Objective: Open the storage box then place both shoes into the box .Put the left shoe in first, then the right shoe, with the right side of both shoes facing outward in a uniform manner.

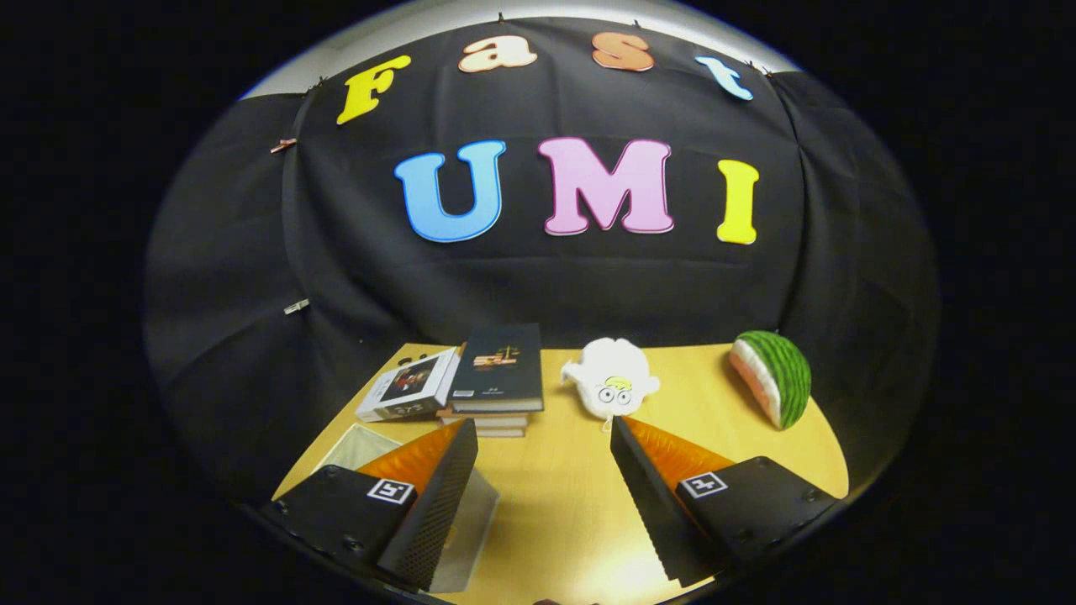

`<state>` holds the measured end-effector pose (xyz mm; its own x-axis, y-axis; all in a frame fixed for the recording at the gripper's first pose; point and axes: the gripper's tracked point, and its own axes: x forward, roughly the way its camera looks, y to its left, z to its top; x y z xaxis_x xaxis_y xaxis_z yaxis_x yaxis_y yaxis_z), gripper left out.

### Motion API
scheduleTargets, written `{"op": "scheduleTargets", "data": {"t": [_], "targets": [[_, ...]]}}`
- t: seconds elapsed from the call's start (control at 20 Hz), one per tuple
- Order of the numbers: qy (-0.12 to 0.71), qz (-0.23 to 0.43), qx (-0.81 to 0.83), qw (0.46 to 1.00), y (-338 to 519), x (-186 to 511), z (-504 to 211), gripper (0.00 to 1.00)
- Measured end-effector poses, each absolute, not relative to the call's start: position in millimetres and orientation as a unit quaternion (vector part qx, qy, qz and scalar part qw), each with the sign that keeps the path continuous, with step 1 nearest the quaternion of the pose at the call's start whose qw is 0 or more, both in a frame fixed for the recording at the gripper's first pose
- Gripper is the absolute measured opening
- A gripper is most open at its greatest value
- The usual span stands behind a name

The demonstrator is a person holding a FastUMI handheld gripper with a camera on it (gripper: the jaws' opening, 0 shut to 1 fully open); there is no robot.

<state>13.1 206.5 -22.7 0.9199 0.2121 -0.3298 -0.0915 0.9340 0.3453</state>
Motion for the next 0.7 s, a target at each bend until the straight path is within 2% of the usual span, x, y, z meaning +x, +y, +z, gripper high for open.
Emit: {"op": "scheduleTargets", "data": {"t": [0.45, 0.7], "targets": [[0.100, 0.018, 0.138, 0.985, 74, 24, 6, 0.98], [0.079, 0.012, 0.116, 0.990, 31, 17, 9, 0.98]]}}
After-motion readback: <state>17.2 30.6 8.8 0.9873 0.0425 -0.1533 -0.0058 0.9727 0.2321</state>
